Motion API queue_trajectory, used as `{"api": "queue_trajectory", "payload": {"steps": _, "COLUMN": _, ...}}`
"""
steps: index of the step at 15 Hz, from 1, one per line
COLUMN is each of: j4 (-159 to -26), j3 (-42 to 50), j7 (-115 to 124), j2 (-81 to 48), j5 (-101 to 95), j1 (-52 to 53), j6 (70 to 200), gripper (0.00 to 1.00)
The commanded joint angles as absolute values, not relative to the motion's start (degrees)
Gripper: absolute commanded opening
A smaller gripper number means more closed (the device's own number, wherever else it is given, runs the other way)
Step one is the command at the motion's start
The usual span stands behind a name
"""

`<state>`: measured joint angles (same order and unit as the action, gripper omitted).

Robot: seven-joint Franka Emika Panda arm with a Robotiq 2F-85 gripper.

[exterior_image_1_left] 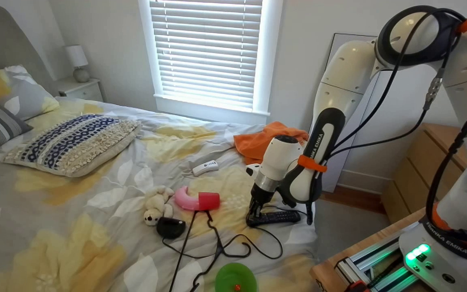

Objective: Press a button on the black remote

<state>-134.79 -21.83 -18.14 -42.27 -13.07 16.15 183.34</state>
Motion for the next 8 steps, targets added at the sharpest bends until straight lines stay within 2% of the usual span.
{"api": "queue_trajectory", "payload": {"steps": 1, "j4": -132.8, "j3": -19.5, "j7": -17.4, "j2": -44.4, "j5": -14.8, "j1": 18.1, "j6": 184.5, "gripper": 0.0}}
{"api": "queue_trajectory", "payload": {"steps": 8, "j4": -132.4, "j3": -17.6, "j7": -16.9, "j2": -44.3, "j5": -14.7, "j1": 19.8, "j6": 184.2, "gripper": 0.0}}
